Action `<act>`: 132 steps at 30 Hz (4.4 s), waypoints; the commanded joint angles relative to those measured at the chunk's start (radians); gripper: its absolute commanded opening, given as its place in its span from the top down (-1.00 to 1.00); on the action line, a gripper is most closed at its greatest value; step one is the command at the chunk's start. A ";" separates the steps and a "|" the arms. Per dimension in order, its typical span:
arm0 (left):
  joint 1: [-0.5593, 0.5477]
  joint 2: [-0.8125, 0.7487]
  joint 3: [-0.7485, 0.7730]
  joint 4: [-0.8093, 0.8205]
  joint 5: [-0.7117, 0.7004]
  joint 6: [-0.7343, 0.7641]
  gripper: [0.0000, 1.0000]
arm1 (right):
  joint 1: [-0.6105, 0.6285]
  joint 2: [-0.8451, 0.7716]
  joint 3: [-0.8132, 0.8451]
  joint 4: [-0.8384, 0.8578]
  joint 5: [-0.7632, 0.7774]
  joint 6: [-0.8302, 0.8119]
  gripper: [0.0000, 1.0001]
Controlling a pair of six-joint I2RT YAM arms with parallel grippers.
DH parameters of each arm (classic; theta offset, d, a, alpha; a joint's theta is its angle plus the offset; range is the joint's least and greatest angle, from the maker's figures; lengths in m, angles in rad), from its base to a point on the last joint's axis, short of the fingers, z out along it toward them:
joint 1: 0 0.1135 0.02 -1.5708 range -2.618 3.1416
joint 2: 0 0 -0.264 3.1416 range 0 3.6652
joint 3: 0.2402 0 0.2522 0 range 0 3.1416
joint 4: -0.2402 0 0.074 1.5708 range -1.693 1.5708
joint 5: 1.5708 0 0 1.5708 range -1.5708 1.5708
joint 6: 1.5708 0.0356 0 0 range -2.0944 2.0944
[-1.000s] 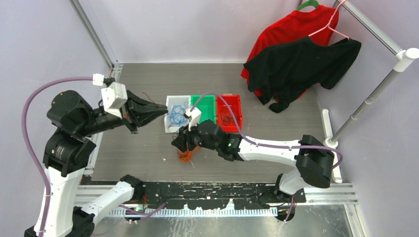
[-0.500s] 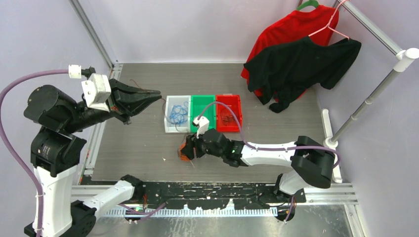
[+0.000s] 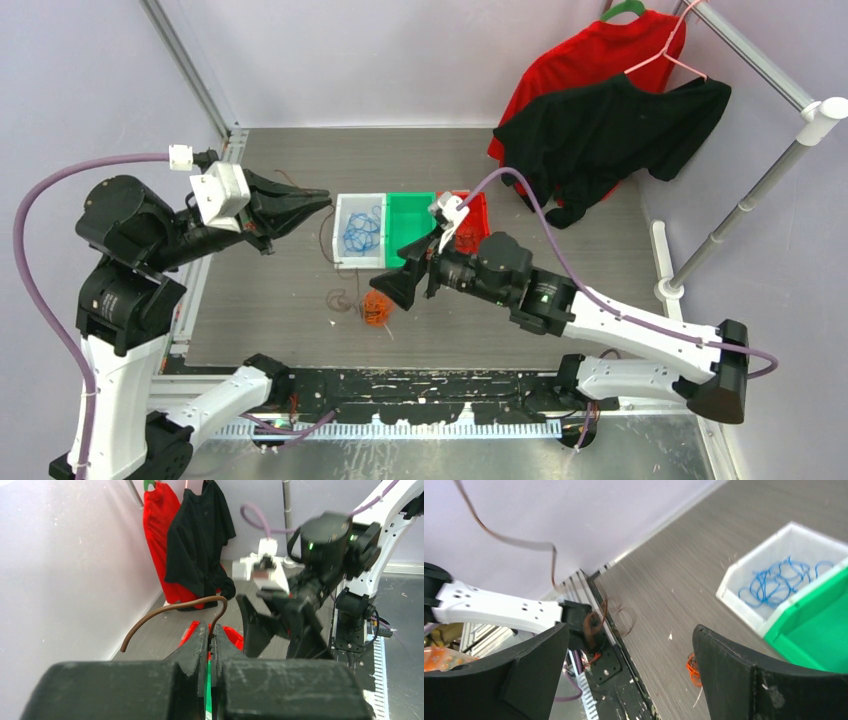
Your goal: Untangle the cables
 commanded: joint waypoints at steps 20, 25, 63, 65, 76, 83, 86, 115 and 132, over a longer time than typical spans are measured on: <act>-0.003 -0.003 -0.025 -0.027 0.030 -0.005 1.00 | -0.003 0.257 0.393 -0.109 -0.063 -0.217 -0.41; -0.003 -0.014 -0.038 -0.035 0.031 -0.007 1.00 | -0.004 0.230 0.366 -0.083 0.051 -0.235 -0.25; -0.003 -0.028 -0.169 0.010 -0.013 -0.027 1.00 | -0.102 0.096 0.259 -0.104 -0.242 -0.153 -0.65; -0.003 -0.024 -0.169 0.012 -0.013 -0.027 1.00 | -0.100 0.109 0.271 -0.099 -0.296 -0.177 -0.74; -0.004 -0.026 -0.171 0.013 -0.016 -0.031 1.00 | -0.061 0.268 0.410 -0.122 -0.497 -0.209 -0.63; -0.004 -0.040 -0.191 -0.003 -0.041 -0.021 1.00 | -0.067 0.266 0.409 -0.125 -0.189 -0.186 0.98; -0.003 -0.052 -0.230 -0.031 -0.101 -0.014 0.72 | -0.152 0.232 0.376 -0.112 -0.120 -0.108 0.99; -0.004 -0.091 -0.373 -0.370 -0.246 0.231 -0.40 | -0.499 0.325 0.194 -0.087 0.449 -0.199 0.99; -0.003 -0.093 -0.349 -0.379 -0.214 0.241 -0.39 | -0.539 0.662 0.452 -0.575 0.479 0.018 0.77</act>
